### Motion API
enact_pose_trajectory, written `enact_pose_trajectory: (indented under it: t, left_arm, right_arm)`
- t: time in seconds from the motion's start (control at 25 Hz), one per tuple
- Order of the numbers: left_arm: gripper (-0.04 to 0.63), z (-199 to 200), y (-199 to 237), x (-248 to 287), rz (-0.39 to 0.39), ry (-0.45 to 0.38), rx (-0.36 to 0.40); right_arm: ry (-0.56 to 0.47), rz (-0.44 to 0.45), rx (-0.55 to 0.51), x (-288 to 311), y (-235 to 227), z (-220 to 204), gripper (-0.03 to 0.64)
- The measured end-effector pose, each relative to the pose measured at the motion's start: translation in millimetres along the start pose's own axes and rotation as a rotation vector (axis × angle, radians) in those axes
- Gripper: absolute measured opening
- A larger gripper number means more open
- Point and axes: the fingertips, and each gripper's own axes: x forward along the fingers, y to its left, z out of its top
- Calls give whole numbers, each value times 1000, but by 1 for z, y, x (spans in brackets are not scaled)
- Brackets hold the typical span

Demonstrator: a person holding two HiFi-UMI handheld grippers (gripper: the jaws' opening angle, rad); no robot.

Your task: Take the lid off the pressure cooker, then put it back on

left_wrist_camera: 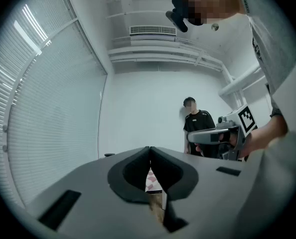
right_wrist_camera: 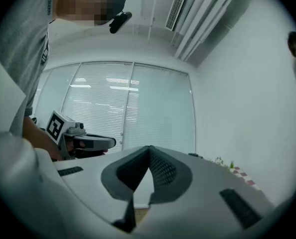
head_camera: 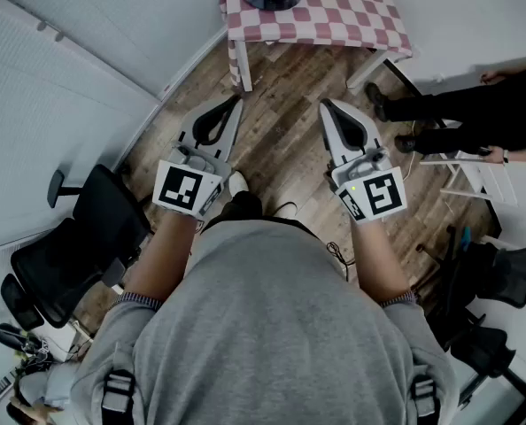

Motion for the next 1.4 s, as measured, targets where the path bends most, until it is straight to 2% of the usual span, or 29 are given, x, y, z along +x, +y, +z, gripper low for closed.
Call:
enact_pose_trajectory:
  t: [0.16, 0.72, 1.12, 1.32, 1.4]
  left_arm:
    - [18, -1, -3, -5, 2, 8, -5]
    - [18, -4, -8, -6, -8, 16, -13]
    - [18, -9, -11, -4, -20, 21, -21]
    - [21, -7, -11, -3, -14, 1, -1]
    - [48, -6, -10, -2, -14, -4, 8]
  right_arm:
    - [25, 4, -2, -2, 5, -4, 6]
    - [11, 49, 36, -7, 6, -4, 8]
    - [25, 73, 6, -1, 13, -6, 11]
    - [27, 64, -3, 1, 13, -8, 52]
    - [24, 56, 2, 1, 10, -7, 98]
